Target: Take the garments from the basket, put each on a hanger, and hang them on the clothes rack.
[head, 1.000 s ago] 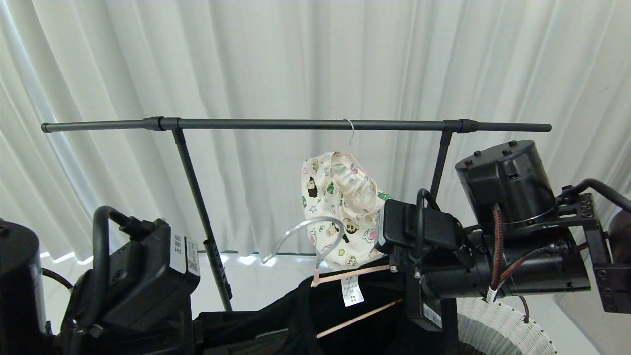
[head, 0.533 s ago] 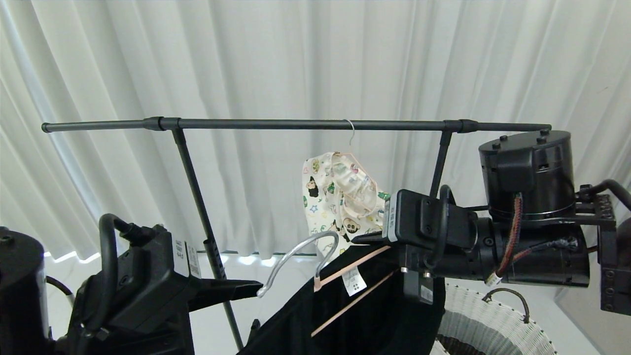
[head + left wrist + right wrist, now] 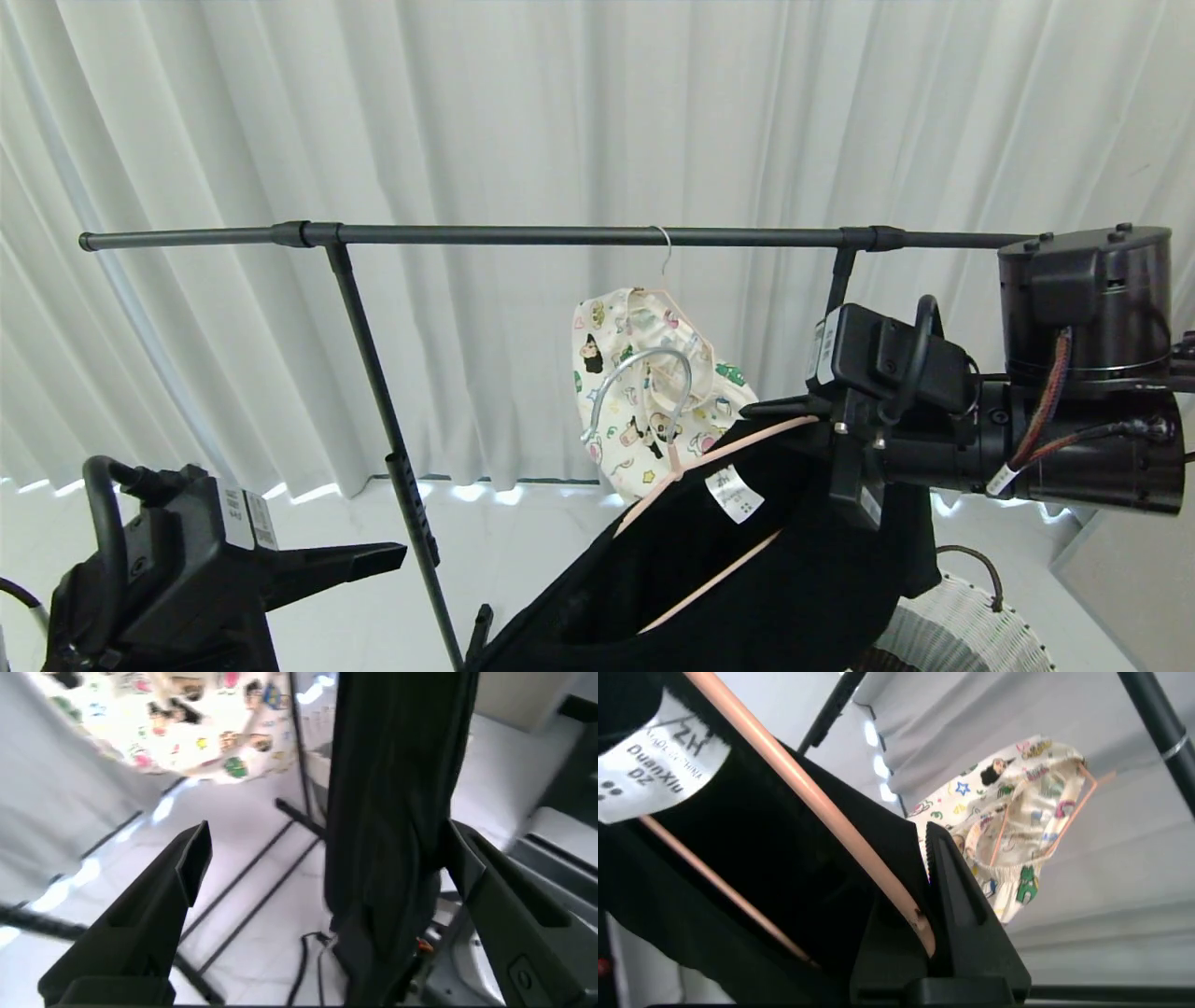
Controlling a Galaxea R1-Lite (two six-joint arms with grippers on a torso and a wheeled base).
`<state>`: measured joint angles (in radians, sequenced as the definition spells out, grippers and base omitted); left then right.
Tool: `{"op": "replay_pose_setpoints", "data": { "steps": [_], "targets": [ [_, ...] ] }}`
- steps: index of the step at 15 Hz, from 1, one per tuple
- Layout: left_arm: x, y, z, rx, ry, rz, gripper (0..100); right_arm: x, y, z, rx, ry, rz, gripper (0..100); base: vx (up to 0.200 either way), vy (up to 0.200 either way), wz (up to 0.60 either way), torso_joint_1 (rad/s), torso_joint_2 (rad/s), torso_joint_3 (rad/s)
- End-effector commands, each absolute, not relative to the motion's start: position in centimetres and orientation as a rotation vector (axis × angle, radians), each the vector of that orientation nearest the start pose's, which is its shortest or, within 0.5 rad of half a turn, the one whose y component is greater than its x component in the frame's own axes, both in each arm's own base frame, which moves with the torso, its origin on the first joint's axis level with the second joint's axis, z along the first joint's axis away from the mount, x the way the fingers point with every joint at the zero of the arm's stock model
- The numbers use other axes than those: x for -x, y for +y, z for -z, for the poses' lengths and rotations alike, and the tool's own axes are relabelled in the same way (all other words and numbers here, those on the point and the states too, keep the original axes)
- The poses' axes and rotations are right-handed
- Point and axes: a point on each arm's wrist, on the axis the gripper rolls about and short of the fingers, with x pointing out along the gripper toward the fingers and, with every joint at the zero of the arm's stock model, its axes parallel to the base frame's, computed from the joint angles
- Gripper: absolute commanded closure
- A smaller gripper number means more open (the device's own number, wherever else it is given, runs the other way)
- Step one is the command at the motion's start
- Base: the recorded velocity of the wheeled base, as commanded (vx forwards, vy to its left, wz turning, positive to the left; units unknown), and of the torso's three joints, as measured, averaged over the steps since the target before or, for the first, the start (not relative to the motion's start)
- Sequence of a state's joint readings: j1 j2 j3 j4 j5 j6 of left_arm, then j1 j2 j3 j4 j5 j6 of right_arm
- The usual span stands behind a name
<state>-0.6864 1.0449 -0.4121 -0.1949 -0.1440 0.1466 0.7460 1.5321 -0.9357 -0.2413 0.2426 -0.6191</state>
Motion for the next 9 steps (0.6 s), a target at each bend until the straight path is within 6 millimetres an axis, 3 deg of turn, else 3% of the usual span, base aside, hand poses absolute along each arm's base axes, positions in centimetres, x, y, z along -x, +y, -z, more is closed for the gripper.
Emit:
{"op": "replay_pose_setpoints", "data": {
  "steps": [1,4,9],
  "targets": [
    [-9.6,-7.9,-17.5,-0.248,0.364,0.821,0,-19.4,18.4,-23.3,0.638,0.037,-1.044,100,0.0,0.0,0.0,0.0,0.0,0.0],
    [-9.9,-8.3,-18.3,-0.239,0.303,0.832,0,-19.4,18.4,-23.2,0.627,0.05,-1.041,100,0.0,0.0,0.0,0.0,0.0,0.0],
    [-10.1,-10.0,-22.3,-0.211,0.155,0.917,0,-19.2,18.3,-22.1,0.579,0.127,-1.014,100,0.0,0.0,0.0,0.0,0.0,0.0]
  ]
}}
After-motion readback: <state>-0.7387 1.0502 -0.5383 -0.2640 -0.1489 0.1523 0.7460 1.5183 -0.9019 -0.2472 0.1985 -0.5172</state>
